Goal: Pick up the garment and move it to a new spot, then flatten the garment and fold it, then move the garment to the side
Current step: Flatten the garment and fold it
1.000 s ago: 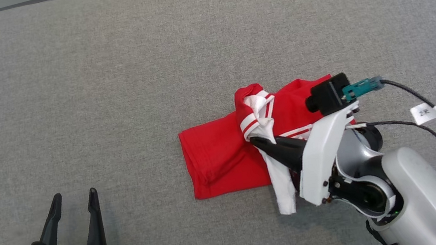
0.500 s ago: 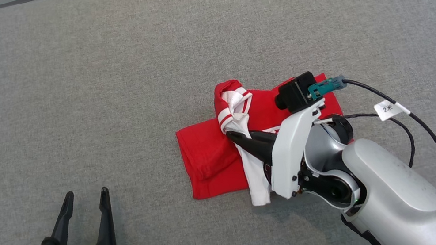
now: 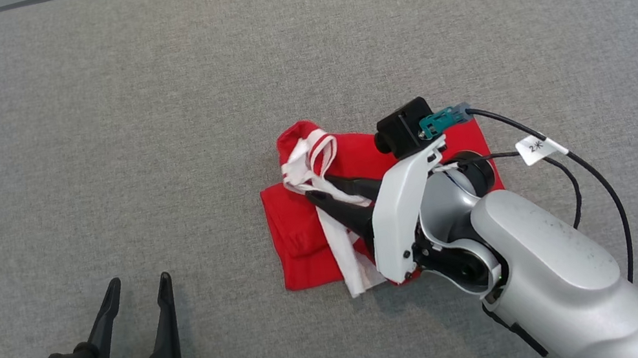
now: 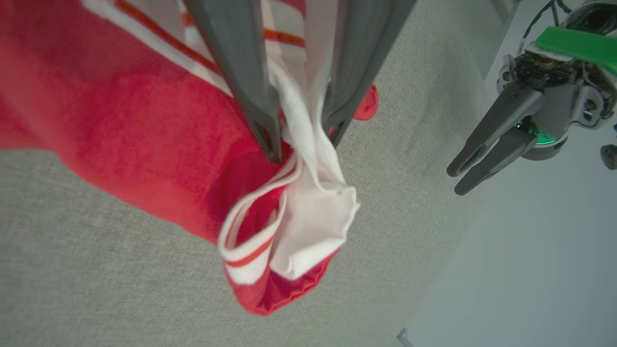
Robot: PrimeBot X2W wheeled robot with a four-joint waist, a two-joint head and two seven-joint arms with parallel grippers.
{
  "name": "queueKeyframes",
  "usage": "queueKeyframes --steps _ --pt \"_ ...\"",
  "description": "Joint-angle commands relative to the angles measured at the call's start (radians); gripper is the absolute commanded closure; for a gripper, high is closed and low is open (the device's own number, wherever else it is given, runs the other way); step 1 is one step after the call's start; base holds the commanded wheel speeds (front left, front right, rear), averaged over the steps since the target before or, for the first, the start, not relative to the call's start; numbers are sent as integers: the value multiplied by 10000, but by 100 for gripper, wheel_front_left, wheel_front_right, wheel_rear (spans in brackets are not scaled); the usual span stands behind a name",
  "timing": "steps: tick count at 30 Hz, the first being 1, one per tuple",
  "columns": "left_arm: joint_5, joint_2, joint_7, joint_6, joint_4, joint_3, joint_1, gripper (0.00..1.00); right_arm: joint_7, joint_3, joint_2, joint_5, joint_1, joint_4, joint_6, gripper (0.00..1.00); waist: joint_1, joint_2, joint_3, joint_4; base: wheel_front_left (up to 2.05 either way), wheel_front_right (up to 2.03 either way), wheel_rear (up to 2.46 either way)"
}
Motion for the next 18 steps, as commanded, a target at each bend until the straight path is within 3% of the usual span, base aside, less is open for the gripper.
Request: queueKeyframes --steps 1,6,10,11,18 --pt "-56 73 -29 -26 7 18 -143 0 -255 111 -9 147 -116 59 7 0 0 23 -1 -3 0 0 0" --pt "-71 154 -29 -27 -34 127 -9 0 -800 162 -6 583 -171 -346 5 0 0 23 19 -89 0 0 0" --pt "-8 172 -29 -27 -178 326 179 0 -752 -597 -28 263 178 -1177 5 0 0 23 57 -181 0 0 0" --pt "4 123 -28 -27 -316 457 206 0 -411 -1317 -107 -223 457 -1688 5 0 0 23 130 -205 0 0 0" --pt "150 -233 -29 -25 -822 510 161 0 1744 -3368 -1441 -1282 1897 -3191 7 0 0 23 545 -31 0 0 0"
